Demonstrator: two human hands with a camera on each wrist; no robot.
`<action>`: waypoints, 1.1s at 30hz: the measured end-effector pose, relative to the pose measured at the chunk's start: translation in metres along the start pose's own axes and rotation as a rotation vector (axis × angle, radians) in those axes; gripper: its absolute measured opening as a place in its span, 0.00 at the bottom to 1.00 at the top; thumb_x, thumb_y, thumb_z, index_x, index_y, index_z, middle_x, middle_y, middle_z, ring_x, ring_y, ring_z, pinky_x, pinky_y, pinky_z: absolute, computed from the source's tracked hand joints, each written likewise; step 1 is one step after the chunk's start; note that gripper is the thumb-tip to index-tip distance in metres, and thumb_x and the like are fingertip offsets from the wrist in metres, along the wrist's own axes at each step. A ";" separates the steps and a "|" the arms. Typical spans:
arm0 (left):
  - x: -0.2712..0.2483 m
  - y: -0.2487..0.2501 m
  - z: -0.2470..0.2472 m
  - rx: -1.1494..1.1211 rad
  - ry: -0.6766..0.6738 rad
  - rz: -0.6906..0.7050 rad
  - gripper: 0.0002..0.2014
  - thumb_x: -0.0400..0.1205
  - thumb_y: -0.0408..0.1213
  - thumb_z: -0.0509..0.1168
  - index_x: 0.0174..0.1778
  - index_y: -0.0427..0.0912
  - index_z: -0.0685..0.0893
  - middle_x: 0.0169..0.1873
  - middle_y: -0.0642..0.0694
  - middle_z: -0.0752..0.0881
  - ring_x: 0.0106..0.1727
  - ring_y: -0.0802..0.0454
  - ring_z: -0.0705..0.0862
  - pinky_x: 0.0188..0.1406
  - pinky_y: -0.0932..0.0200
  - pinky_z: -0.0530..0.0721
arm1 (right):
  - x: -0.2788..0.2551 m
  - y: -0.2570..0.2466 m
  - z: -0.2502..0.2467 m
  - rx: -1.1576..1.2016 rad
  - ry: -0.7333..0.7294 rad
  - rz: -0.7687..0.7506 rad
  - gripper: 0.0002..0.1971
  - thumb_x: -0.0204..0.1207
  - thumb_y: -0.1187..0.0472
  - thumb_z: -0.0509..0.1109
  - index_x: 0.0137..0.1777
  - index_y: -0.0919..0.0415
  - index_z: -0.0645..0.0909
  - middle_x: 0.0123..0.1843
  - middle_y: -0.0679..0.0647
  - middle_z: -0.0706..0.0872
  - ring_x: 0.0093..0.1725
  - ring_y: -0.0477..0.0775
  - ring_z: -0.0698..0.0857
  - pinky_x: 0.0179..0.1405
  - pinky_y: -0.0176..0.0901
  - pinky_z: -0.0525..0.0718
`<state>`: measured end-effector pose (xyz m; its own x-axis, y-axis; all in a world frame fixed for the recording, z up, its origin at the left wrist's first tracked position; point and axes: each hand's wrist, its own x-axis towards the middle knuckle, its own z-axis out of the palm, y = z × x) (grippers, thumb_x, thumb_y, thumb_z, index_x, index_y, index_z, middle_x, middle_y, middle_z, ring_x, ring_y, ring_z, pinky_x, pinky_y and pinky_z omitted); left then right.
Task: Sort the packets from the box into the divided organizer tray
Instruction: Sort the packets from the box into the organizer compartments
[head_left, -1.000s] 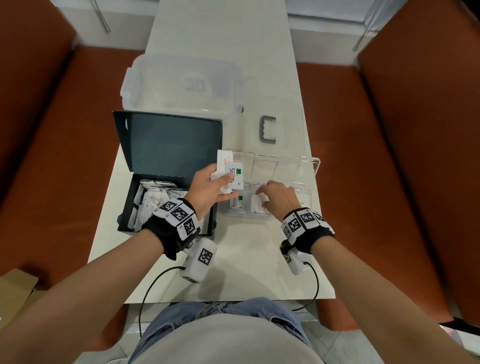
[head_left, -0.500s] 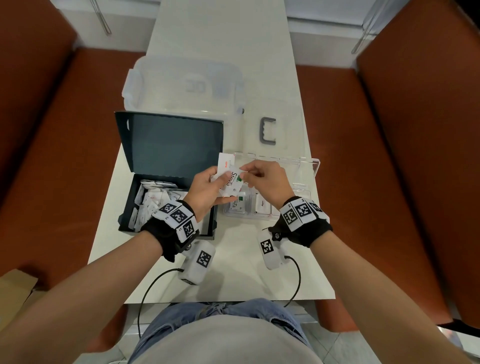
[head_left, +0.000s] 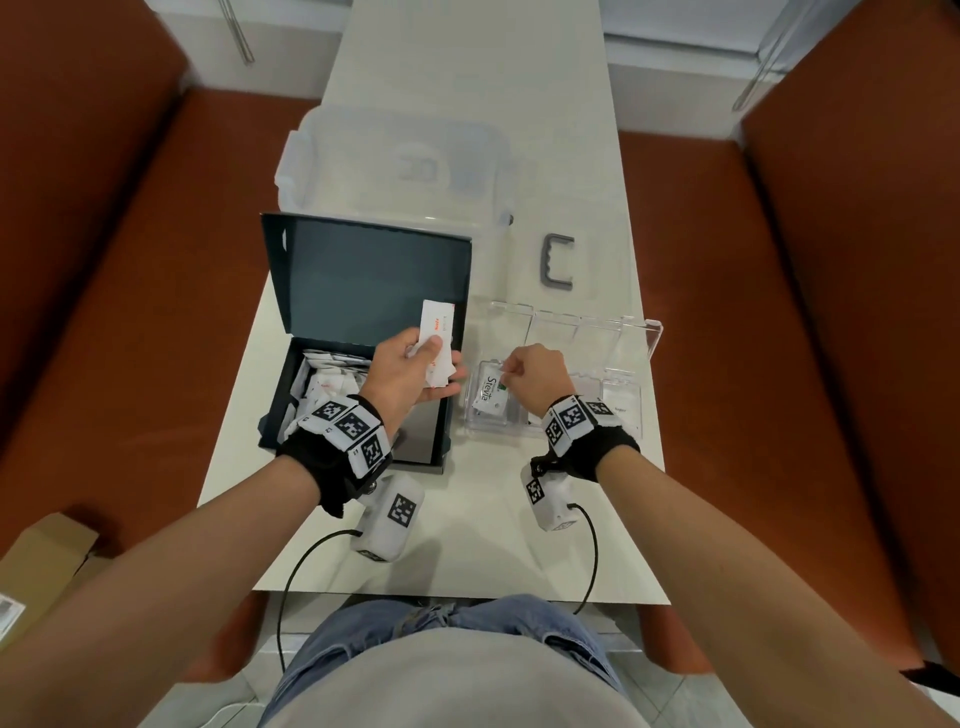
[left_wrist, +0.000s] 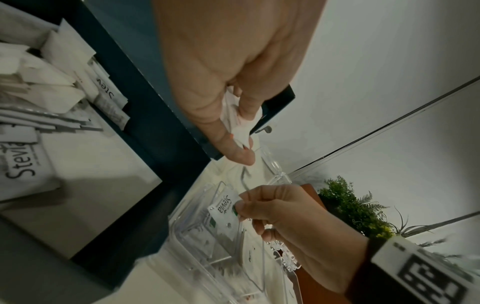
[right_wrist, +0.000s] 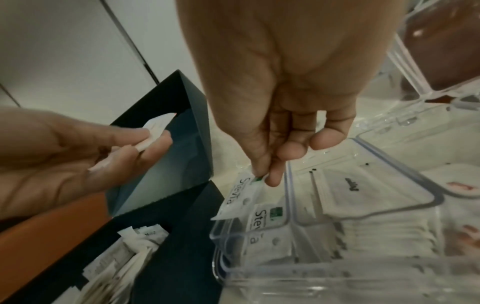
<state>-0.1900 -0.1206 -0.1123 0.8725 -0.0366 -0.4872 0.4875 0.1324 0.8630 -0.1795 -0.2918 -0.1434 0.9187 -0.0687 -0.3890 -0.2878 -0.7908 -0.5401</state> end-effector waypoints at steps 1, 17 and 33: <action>0.000 0.001 0.000 0.000 0.001 -0.002 0.09 0.88 0.34 0.58 0.62 0.38 0.78 0.48 0.36 0.87 0.42 0.45 0.89 0.39 0.54 0.91 | 0.000 -0.001 0.000 -0.037 -0.004 -0.003 0.10 0.78 0.68 0.65 0.55 0.65 0.85 0.55 0.63 0.87 0.55 0.62 0.85 0.58 0.50 0.84; -0.005 0.004 0.000 -0.001 0.011 -0.043 0.12 0.88 0.35 0.58 0.65 0.34 0.78 0.51 0.33 0.87 0.45 0.42 0.88 0.45 0.51 0.90 | 0.003 -0.006 0.010 -0.447 -0.090 -0.102 0.11 0.80 0.63 0.65 0.59 0.61 0.83 0.58 0.58 0.86 0.59 0.62 0.82 0.62 0.51 0.77; -0.010 0.010 0.007 -0.102 -0.051 -0.137 0.11 0.89 0.38 0.57 0.60 0.37 0.79 0.45 0.35 0.89 0.39 0.44 0.90 0.37 0.51 0.91 | -0.002 -0.001 0.014 -0.812 -0.115 -0.283 0.13 0.77 0.51 0.71 0.56 0.58 0.79 0.52 0.53 0.86 0.54 0.58 0.85 0.64 0.57 0.69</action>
<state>-0.1932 -0.1262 -0.0980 0.8001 -0.1110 -0.5894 0.5980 0.2228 0.7699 -0.1845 -0.2826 -0.1522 0.8808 0.2232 -0.4175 0.2695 -0.9614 0.0546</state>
